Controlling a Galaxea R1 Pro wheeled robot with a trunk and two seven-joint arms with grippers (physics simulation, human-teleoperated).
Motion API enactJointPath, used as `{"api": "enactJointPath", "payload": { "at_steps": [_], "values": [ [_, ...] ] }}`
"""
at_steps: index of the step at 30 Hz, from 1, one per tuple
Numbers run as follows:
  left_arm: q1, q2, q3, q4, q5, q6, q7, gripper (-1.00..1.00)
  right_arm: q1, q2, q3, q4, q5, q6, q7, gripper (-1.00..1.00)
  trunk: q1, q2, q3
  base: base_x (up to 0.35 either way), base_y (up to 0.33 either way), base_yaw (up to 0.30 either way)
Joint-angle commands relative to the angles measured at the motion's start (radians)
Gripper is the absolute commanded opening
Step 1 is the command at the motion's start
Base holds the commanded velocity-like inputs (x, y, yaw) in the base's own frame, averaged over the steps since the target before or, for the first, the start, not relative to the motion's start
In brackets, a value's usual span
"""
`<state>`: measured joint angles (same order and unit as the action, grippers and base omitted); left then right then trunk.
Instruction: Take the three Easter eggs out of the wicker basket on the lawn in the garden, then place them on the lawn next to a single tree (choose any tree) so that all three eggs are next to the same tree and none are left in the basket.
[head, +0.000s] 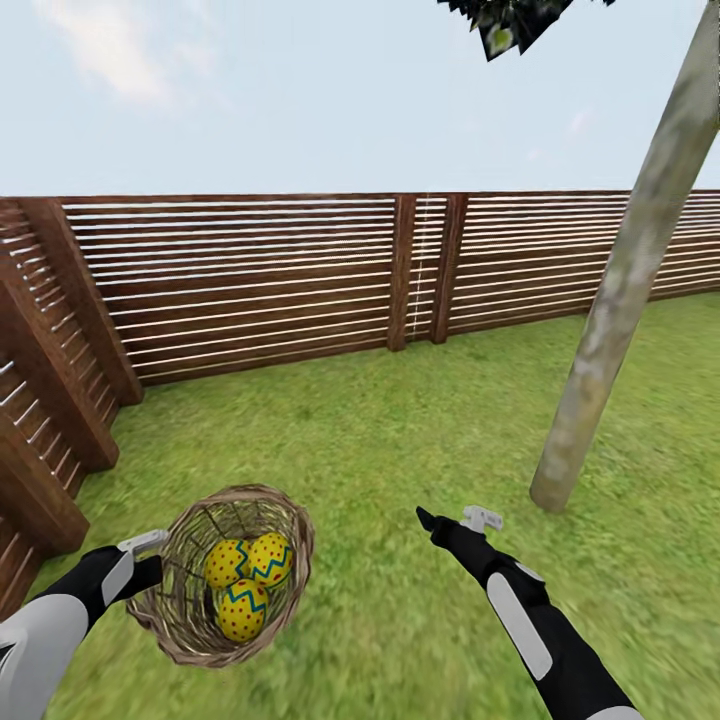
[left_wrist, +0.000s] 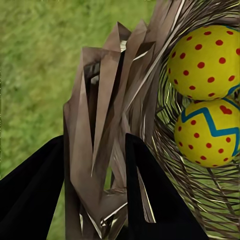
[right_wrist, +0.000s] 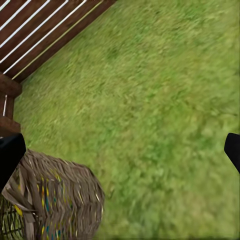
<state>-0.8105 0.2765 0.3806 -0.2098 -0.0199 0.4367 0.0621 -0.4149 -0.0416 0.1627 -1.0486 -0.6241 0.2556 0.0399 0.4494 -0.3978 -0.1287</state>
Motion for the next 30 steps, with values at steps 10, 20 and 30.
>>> {"api": "enactJointPath", "payload": {
  "at_steps": [10,20,30],
  "values": [
    [-0.001,-0.006,0.012,-0.002,0.003,0.005,0.001,-1.0,-0.001,-0.006,-0.001,0.034,-0.003,-0.062,0.003,1.0,0.001,-0.002,0.004,0.023,-0.007,-0.061],
    [-0.001,-0.006,0.012,-0.002,0.003,0.005,0.001,-1.0,-0.001,-0.004,-0.003,0.037,-0.005,-0.062,0.0,1.0,0.001,-0.002,0.014,0.085,-0.063,-0.237],
    [-0.001,-0.005,0.012,-0.002,0.003,0.005,0.001,-1.0,-0.003,-0.008,-0.017,0.085,-0.01,-0.058,-0.004,1.0,0.001,-0.002,0.025,0.0,0.0,-0.228]
  ]
}}
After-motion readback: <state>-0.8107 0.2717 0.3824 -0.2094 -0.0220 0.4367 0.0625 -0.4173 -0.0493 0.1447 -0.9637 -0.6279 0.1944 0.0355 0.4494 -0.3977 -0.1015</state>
